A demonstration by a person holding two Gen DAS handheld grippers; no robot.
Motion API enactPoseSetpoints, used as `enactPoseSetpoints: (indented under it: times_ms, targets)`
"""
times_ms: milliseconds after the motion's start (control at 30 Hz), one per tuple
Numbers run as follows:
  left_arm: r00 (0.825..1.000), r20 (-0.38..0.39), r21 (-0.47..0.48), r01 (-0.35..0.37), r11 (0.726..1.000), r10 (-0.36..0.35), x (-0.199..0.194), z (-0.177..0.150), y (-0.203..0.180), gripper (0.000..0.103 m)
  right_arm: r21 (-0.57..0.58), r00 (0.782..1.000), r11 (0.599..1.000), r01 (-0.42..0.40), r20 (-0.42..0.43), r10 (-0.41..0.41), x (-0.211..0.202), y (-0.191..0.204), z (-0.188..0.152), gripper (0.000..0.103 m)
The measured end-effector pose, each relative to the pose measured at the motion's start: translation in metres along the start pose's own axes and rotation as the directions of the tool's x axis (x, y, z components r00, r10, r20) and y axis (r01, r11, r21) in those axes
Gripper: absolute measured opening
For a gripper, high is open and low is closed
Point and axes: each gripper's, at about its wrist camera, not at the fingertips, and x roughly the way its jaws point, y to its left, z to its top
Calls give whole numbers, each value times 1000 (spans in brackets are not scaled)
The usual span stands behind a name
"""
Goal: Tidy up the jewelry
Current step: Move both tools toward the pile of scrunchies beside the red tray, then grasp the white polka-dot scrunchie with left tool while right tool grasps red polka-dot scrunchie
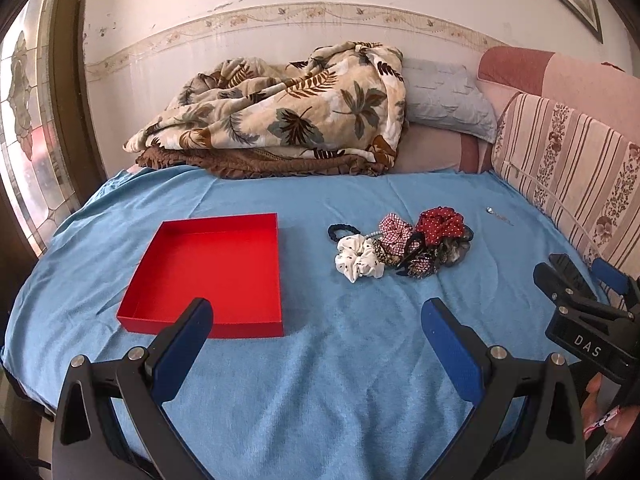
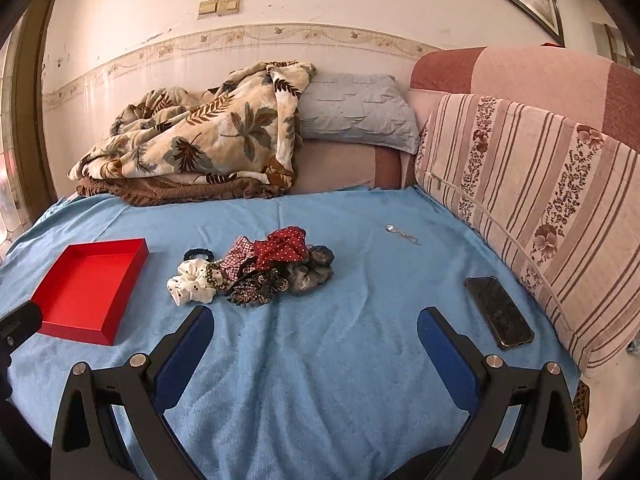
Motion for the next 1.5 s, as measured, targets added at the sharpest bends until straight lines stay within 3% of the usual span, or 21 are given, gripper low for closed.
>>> enactPoseSetpoints:
  times_ms: [500, 767, 833, 967, 1133, 1367, 1500]
  targets:
    - [994, -107, 16, -15, 1000, 17, 66, 26, -1, 103, -22, 997, 998, -59, -56, 57, 58, 5, 24, 103]
    - [987, -157, 6, 28, 1000, -26, 111, 41, -6, 102, 8, 991, 995, -100, -87, 100, 100, -5, 36, 103]
    - [985, -170, 11, 43, 999, -40, 122, 44, -10, 98, 17, 989, 993, -114, -93, 115, 110, -8, 39, 102]
    - [967, -245, 26, 78, 997, -69, 157, 51, -22, 76, 24, 979, 985, -169, -114, 170, 134, -9, 48, 94]
    - [952, -294, 8, 89, 996, -83, 196, 54, -30, 76, 25, 961, 974, -226, -156, 227, 168, -4, 55, 83]
    - [944, -321, 5, 84, 996, -78, 238, 57, -33, 76, 16, 956, 973, -228, -183, 227, 205, 5, 60, 79]
    - [933, -347, -5, 98, 995, -94, 260, 56, -32, 63, 7, 953, 974, -229, -200, 225, 222, 10, 61, 76]
